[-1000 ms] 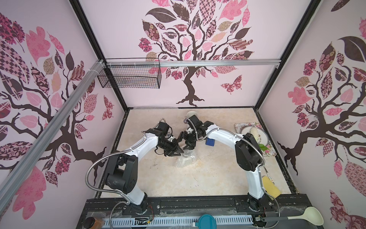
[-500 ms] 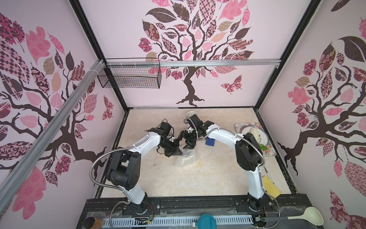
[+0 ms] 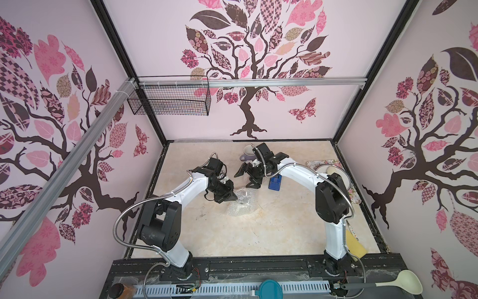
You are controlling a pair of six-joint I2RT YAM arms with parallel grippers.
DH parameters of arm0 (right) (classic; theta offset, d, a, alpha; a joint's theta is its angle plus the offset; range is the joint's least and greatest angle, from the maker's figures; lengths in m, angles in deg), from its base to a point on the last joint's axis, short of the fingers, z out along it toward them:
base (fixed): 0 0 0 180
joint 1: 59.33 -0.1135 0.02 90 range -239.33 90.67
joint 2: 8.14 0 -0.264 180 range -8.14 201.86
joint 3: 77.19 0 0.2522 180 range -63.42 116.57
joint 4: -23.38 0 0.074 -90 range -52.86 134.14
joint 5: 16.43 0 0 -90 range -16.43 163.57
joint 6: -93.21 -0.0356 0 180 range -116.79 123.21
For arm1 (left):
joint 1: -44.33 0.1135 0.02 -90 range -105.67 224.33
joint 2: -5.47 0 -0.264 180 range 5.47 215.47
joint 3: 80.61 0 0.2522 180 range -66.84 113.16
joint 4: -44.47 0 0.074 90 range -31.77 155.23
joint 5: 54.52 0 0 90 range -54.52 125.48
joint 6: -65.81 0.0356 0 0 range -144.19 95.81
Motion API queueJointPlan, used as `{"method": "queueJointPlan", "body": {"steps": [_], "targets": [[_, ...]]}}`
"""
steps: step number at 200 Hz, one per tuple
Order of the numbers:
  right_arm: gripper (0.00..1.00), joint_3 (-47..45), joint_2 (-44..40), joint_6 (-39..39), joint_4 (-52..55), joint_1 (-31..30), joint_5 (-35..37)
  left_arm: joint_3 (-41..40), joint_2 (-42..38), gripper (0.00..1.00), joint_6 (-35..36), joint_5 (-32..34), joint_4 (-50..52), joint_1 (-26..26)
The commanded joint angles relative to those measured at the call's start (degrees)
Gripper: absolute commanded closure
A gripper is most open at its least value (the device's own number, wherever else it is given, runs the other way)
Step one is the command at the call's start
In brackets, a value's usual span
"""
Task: Wrap mugs in bubble wrap
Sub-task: Stick the tape on the bubble wrap.
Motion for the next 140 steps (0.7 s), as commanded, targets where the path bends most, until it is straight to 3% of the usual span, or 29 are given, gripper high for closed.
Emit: {"method": "queueJointPlan", "body": {"steps": [1,50,84,140], "targets": [[0.13,0.3,-4.7,2.7,3.5,0.6,0.7,0.4,-2.1,1.0,-0.4,1.2,-1.4,0.6],[0.11,-1.8,-9.5,8.8,10.1,1.9,3.2,-0.8,-2.6,1.0,0.5,1.5,-1.4,3.0],[0.17,-8.0,-12.0,11.9,11.3,1.7,5.9,-0.9,-2.3,1.0,1.2,0.9,-1.2,3.3],[0.22,-12.1,-9.4,13.4,8.8,-2.2,9.1,-1.8,-2.2,1.0,2.8,1.5,-0.3,3.4]]}}
